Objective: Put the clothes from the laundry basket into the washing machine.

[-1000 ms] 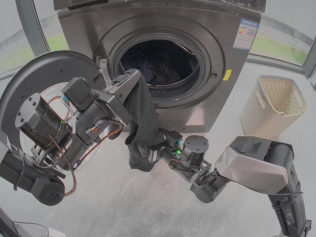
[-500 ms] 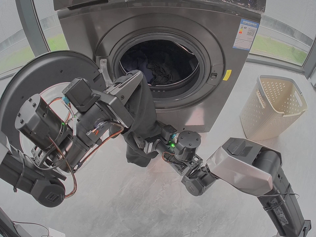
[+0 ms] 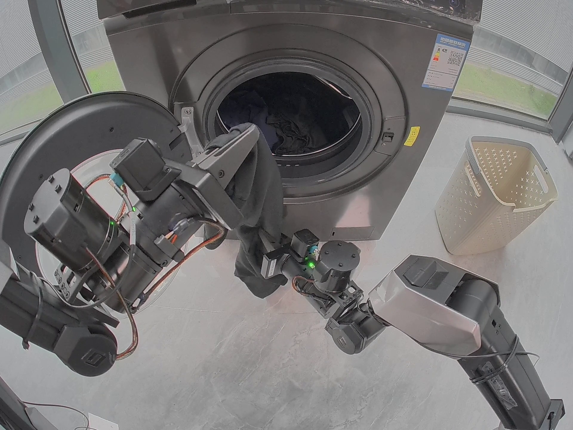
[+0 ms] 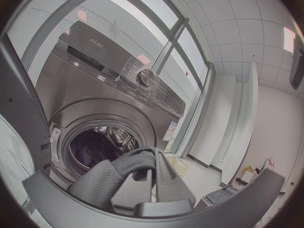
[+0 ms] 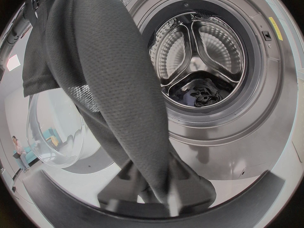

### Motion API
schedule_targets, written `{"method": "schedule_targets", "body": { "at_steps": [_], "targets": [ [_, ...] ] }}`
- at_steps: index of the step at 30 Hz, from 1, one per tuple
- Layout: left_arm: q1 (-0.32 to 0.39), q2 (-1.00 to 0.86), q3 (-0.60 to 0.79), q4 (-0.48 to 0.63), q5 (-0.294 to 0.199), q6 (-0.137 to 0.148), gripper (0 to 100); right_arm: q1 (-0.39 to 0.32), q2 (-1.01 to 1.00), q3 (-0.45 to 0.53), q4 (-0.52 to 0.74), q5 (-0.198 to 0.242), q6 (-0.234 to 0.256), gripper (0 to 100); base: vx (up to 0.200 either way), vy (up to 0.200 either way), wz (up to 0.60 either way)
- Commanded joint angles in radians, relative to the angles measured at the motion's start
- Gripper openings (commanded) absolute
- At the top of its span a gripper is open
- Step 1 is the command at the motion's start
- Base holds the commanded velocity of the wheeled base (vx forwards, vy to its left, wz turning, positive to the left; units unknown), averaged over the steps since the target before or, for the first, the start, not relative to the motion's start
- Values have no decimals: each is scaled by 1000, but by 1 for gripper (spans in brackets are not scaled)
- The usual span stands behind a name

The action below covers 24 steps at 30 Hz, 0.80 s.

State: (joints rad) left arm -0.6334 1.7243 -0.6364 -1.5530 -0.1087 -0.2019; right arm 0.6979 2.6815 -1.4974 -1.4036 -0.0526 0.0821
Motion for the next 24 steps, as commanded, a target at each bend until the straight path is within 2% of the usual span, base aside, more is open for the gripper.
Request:
{"method": "schedule_targets", "body": {
  "at_steps": [1,7,14,16,24],
  "targets": [
    [3,0,0,-1,0,-2,0,-9,1,-6,-6,0,1,0,0,0,0],
    [15,9,4,1,4,1,0,-63,-48,23,-17,-1,4,0,0,0,0],
    [95,58,37,2,0,-1,0,-135,-224,183,-32,-4,10,0,0,0,0],
    [110,83,63,1,-6,7,0,-146,-270,230,-32,-6,10,0,0,0,0],
    [116,164,119,1,-9,13,0,-164,-374,315,-34,-6,11,0,0,0,0]
  ]
}}
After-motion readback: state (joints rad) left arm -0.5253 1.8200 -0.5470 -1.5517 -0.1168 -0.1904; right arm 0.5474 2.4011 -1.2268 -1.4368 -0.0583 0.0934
